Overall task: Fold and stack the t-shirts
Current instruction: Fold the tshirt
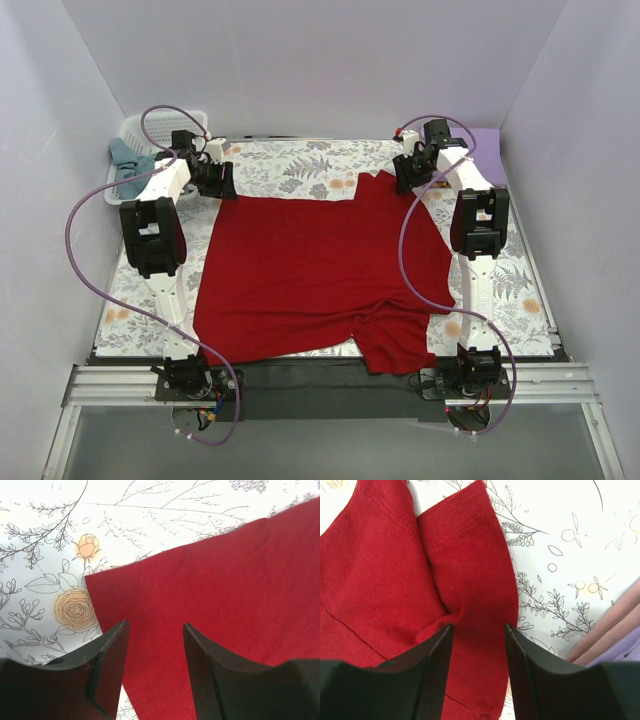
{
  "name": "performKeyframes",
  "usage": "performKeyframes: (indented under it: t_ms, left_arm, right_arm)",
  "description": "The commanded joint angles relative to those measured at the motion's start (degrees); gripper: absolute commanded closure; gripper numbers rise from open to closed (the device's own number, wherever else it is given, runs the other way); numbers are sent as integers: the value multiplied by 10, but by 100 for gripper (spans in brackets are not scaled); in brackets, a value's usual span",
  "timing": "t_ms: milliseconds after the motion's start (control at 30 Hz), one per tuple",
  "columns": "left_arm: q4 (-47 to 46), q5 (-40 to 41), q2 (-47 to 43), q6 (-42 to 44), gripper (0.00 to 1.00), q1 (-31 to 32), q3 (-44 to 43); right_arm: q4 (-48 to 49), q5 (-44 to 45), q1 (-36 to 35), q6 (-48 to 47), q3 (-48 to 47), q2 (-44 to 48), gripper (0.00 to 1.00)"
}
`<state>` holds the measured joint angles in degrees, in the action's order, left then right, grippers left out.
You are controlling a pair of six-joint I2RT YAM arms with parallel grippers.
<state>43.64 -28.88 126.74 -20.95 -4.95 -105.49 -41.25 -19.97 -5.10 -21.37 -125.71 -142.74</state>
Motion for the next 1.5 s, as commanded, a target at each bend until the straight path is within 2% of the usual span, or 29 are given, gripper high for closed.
performKeyframes:
  t_ms: [0,267,400,933,1167,1467]
  left_arm:
    - [-1,8,1,4,54,-7,-19]
    - [-2,7,-7,8,54,-6,-3]
    - [-9,8,-14,13,54,-6,7]
    - [-11,10,-3,14,54,-7,-7]
    - [-14,14,-3,15,54,-7,-1]
    - [-11,18,0,19,53,-7,-3]
  right_arm:
    - [-1,-4,-1,-12,25,17,48]
    - [11,-27,1,-10,7,54,60]
    - [15,-22,3,-9,-1,57,62]
    - [34,-5,13,-10,-15,40,63]
    - [43,-3,9,-2,-24,22,55]
    - [54,2,-1,-2,-18,-2,54]
